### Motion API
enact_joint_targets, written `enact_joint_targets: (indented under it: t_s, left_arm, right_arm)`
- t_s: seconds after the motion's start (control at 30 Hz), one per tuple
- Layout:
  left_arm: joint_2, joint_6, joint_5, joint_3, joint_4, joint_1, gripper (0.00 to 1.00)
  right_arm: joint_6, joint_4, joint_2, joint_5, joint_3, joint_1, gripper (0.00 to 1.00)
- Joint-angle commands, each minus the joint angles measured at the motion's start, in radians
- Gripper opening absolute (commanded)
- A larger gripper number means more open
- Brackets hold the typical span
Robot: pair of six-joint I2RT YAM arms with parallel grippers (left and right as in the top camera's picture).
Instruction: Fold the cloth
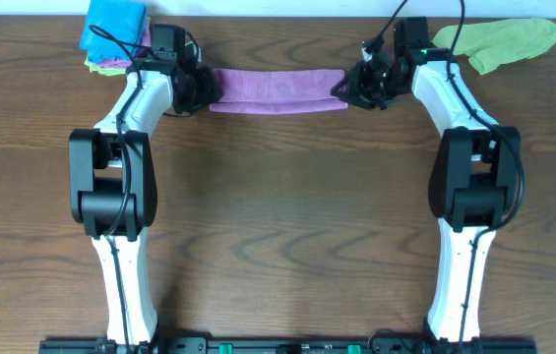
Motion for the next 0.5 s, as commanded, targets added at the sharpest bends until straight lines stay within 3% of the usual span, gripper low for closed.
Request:
enact_joint_targets:
  t_s: [0.0,0.17,0.2,0.27,0.3,0.47]
  left_arm:
    - [-0.04,0.041,-0.008,0.028,-0.01,0.01,0.65]
    - [-0.103,0.098,-0.026,0.029,-0.005,0.01,0.69]
    - [-0.123,0.11,-0.046,0.029,-0.003,0.009,0.64]
    - [-0.154,0.149,-0.067,0.029,0.011,0.002,0.18]
    - [-0.162,0.157,-0.078,0.029,0.019,-0.003,0.06]
    - [-0.153,0.205,-0.175,0.029,0.035,-0.045,0.06]
  right_arm:
    - [-0.033,-0.013,0.007,0.01,0.025,-0.013,0.49]
    - [-0.047,-0.014,-0.022,0.011,0.034,-0.041,0.54]
    - [-0.047,-0.004,-0.036,0.014,0.035,-0.049,0.47]
    - [-0.047,0.013,-0.06,0.021,0.035,-0.057,0.03]
    - [-0.047,0.023,-0.069,0.026,0.035,-0.057,0.01]
    - [-0.055,0.044,-0.098,0.09,0.035,-0.033,0.01]
